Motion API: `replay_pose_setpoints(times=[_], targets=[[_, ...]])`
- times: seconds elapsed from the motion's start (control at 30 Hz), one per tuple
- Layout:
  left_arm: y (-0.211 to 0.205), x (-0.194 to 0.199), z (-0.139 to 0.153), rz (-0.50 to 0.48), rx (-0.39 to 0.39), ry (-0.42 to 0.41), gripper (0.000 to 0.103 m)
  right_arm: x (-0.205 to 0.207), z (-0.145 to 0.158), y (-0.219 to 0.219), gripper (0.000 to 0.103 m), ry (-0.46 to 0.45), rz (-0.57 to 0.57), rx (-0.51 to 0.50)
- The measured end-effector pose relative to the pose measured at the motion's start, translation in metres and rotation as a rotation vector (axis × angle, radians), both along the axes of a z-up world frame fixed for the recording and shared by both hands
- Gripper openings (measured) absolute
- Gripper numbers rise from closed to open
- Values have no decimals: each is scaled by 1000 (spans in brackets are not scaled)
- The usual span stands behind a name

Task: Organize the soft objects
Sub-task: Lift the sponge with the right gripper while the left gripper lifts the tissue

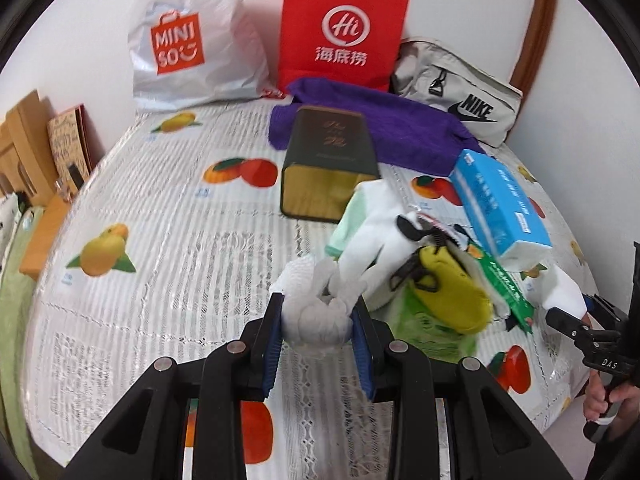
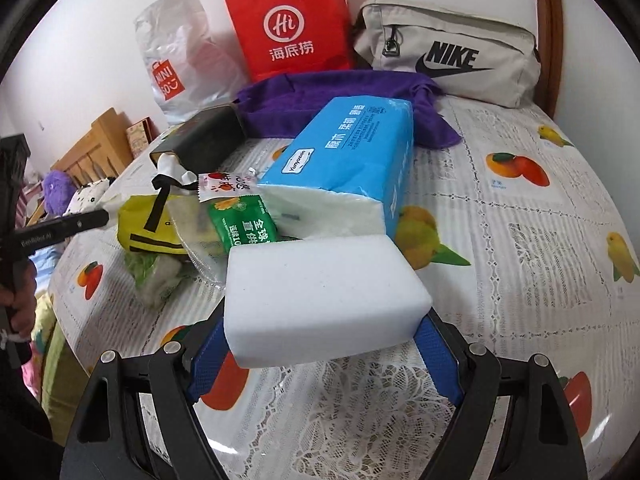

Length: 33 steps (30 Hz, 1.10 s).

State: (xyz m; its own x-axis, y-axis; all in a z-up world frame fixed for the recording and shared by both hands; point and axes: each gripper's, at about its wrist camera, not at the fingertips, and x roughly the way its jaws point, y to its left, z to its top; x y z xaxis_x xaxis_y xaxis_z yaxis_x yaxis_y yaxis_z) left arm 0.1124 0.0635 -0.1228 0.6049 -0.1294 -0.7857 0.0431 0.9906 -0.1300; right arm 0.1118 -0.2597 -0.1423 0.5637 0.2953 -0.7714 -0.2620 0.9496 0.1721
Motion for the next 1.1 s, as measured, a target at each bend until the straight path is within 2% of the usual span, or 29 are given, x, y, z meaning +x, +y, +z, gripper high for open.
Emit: replay_pose_setpoints(times=[0.27,0.53,0.67,0.87,1.1], targets=[[1,14,-30,-25,-28,31,30,11,-13,12,84,32,-41,-60],[5,23,-35,-44,-63,-9,30,16,-15,13,84,49,-80,-76],[8,24,-28,-63,-61,-7,30,14,-7,14,84,56,-70,-70],[11,23,-2,-67,-61,-41,30,11,9,11,84,63,-54,-37],[14,27,26,-54,-81,-86,30,13,36,4,84,11,-25,-12]])
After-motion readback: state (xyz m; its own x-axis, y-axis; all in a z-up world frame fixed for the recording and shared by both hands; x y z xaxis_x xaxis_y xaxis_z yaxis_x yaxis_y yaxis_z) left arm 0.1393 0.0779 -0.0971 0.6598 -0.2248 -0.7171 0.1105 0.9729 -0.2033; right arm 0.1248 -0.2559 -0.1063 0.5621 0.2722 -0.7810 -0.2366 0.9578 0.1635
